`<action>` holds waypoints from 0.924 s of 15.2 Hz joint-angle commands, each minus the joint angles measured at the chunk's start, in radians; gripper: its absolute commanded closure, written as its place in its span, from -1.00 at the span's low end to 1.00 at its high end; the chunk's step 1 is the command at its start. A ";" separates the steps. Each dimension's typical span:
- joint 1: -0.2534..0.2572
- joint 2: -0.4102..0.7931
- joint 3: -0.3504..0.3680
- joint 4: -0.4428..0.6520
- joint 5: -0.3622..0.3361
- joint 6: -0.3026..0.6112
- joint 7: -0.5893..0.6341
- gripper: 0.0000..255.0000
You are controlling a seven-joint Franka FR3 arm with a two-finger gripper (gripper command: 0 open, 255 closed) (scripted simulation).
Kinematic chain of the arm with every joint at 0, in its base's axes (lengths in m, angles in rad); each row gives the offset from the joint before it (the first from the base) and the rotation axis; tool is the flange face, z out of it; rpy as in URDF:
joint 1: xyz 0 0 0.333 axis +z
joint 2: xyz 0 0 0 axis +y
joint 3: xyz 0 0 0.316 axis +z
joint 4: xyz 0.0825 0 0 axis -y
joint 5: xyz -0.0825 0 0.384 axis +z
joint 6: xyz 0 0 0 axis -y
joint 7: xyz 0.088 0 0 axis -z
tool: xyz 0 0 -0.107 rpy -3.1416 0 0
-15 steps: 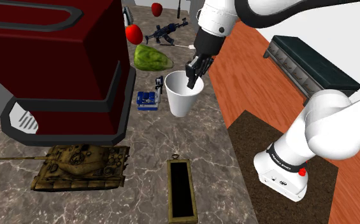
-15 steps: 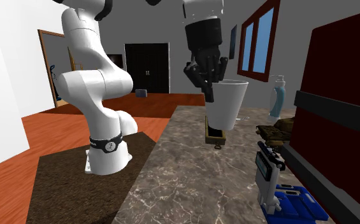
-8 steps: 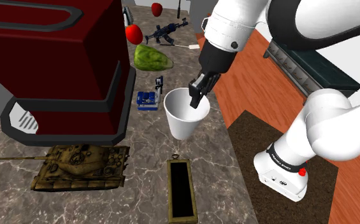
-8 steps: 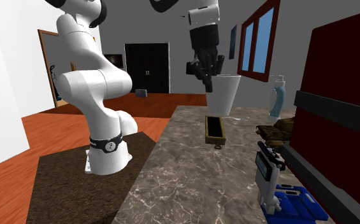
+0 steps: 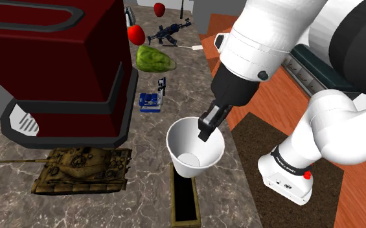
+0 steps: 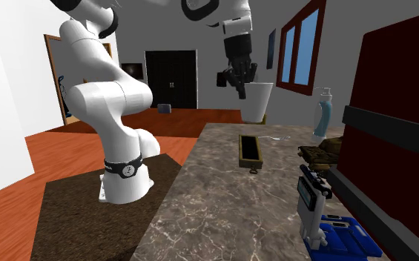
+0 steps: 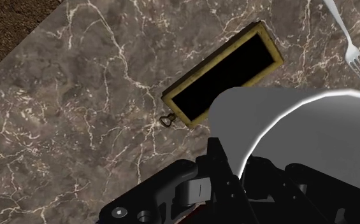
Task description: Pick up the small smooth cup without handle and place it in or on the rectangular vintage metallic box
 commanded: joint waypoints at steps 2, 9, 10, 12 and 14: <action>0.016 -0.012 0.028 -0.010 0.017 0.007 0.031 1.00; 0.025 0.007 0.057 -0.089 0.046 0.105 0.017 1.00; 0.027 0.011 0.062 -0.099 0.051 0.119 0.014 1.00; 0.029 0.021 0.071 -0.120 0.059 0.149 0.010 1.00; 0.031 0.031 0.080 -0.140 0.068 0.179 0.006 1.00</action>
